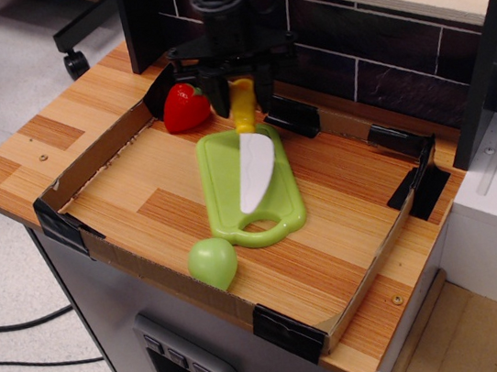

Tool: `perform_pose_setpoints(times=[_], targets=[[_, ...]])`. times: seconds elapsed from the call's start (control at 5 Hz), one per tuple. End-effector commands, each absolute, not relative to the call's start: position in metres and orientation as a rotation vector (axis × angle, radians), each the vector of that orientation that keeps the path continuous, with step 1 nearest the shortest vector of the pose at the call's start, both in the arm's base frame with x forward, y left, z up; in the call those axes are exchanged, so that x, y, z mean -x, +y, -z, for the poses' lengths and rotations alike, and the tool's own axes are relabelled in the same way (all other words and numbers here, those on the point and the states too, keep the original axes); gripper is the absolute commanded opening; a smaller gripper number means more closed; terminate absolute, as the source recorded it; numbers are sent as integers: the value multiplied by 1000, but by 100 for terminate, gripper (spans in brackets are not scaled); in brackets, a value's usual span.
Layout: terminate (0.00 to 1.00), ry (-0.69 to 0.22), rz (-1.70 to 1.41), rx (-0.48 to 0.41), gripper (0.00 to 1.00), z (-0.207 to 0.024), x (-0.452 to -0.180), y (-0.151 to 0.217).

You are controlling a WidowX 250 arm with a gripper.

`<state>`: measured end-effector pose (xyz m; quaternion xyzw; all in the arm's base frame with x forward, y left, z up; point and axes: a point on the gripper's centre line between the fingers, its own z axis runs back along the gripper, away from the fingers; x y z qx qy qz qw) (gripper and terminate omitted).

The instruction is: Put knife on cutting board

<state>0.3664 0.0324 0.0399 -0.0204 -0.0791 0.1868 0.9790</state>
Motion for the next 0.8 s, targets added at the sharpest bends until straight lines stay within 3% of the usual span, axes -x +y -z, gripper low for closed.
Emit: perform_pose_setpoints(times=[0.0, 0.2, 0.4, 0.6], targets=[[0, -173, -353, 0, 0, -42, -371, 38], [0, -150, -317, 8, 100, -38, -368, 31], [0, -120, -212, -19, 100, -38, -364, 26], [0, -149, -210, 13, 100, -51, -364, 23]])
